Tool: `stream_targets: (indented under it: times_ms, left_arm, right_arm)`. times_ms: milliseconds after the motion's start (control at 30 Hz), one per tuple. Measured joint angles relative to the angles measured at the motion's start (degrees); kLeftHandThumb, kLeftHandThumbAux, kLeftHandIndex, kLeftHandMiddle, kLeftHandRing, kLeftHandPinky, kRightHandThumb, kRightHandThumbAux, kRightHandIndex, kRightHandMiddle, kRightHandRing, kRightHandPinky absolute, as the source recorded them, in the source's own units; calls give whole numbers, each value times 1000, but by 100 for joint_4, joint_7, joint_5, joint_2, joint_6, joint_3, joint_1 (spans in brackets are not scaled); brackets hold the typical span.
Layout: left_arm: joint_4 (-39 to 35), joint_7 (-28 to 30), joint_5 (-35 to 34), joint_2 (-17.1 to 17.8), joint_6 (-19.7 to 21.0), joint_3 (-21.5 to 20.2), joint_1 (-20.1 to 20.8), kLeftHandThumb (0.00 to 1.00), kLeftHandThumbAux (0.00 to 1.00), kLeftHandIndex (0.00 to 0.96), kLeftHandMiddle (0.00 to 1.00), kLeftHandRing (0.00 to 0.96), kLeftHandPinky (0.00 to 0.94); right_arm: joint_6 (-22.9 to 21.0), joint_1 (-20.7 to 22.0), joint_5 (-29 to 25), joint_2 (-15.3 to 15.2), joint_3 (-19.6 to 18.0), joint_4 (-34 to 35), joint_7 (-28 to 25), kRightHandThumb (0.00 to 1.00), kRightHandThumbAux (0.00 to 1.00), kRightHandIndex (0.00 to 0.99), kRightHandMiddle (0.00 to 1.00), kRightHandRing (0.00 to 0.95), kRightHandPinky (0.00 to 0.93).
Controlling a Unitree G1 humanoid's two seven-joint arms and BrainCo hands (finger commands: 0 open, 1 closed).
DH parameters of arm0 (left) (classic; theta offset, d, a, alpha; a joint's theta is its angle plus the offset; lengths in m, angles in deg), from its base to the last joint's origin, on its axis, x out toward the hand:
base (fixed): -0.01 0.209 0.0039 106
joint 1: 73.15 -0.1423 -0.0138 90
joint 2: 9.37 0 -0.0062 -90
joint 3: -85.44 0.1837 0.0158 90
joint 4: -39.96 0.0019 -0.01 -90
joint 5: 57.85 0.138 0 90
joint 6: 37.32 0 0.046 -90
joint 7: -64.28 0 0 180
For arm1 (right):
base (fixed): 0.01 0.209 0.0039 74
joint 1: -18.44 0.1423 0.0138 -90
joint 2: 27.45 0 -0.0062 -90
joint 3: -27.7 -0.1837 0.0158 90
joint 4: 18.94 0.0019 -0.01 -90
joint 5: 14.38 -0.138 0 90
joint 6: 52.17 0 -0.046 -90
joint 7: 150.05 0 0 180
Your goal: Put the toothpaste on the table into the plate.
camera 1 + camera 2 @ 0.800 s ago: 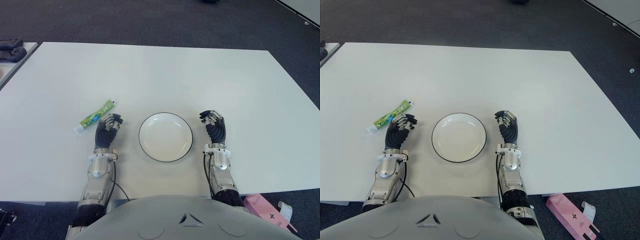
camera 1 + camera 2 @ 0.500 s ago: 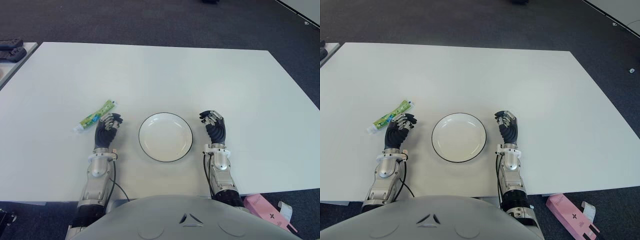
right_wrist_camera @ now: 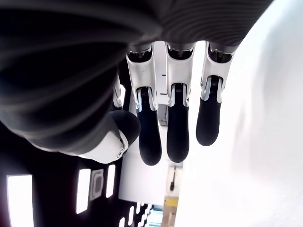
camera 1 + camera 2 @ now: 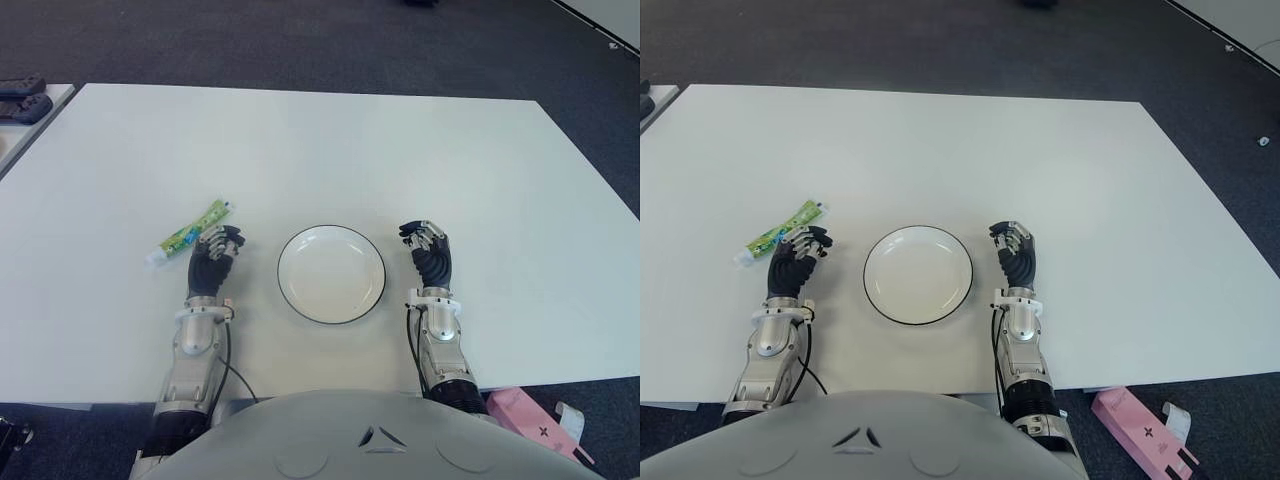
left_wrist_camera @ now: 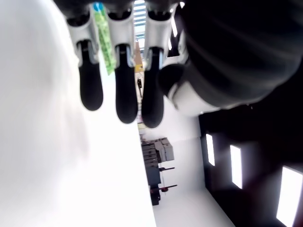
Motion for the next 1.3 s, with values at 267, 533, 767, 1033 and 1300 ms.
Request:
stream_targets:
  times_ms: [267,533,767,1033,1300]
  left_arm:
    - [-489,-421,915,260,-210,-159,-56,704,724,428,514,493,484]
    - [-1085,-1103,2270,428,111,-183,-60,707,723,430,543,529,539]
    - [-1197,-1374,2960,550,528,-165,15,711,722,431,592,584,566]
    - [-1220,-1441,3435,789,951,-139,198,710,722,428,568,563,521]
    - [-1259,-1323,3768,1040,1464,-63,414,466,663,300,365,391,398]
  right_arm:
    - [8,4,-2,1,6,-13,0,711,728,430,468,444,434]
    - [9,16,-1,14,8,-35,9,710,728,430,463,440,428]
    - [28,40,-1,21,5,-69,24,710,728,430,468,445,437]
    - [65,49,-1,26,4,-83,24,710,728,430,469,440,430]
    - [65,51,-6,40,2,-77,24,710,728,430,460,435,428]
